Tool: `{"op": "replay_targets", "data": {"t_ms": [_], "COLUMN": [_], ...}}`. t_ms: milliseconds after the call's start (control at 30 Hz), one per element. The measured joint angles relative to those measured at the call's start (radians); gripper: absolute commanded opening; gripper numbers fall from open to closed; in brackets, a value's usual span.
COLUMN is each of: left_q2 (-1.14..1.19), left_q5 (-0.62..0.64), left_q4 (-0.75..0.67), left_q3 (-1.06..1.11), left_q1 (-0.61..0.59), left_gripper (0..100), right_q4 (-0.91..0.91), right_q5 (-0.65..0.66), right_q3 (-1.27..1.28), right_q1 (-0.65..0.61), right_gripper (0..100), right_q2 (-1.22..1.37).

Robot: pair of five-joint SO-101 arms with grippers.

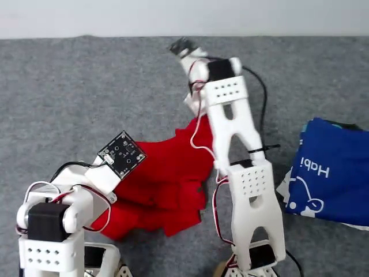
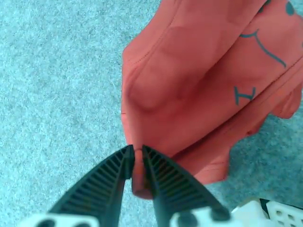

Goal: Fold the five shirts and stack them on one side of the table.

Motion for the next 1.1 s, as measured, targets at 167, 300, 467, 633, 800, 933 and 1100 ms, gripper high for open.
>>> {"op": "replay_targets", "data": {"t_ms": [167, 300, 467, 633, 800, 933, 1100], "left_q2": [0.0, 0.0, 0.002, 0.06, 0.262, 0.483, 0.756], "left_q5": [0.026, 0.114, 0.158, 0.161, 0.161, 0.161, 0.164], "left_q4": [-0.034, -0.138, -0.316, -0.542, -0.701, -0.726, -0.69], "left_q3": [0.0, 0.0, -0.012, -0.025, -0.155, -0.382, -0.733], "left_q1": [0.0, -0.012, -0.1, -0.147, -0.147, -0.147, -0.147], "left_gripper": [0, 0, 0, 0, 0, 0, 0], "right_q4": [0.0, 0.0, 0.0, -0.005, -0.074, -0.13, -0.196], "right_q5": [0.002, 0.002, 0.002, -0.018, -0.074, -0.08, -0.081], "right_q3": [-0.137, -0.21, -0.292, -0.382, -0.385, -0.385, -0.385], "right_q1": [0.041, 0.069, 0.097, 0.129, 0.169, 0.178, 0.178], "right_gripper": [1.1, 1.1, 1.1, 1.1, 1.1, 1.1, 1.1], "right_q2": [-0.002, -0.002, -0.002, -0.005, -0.051, -0.107, -0.195]}}
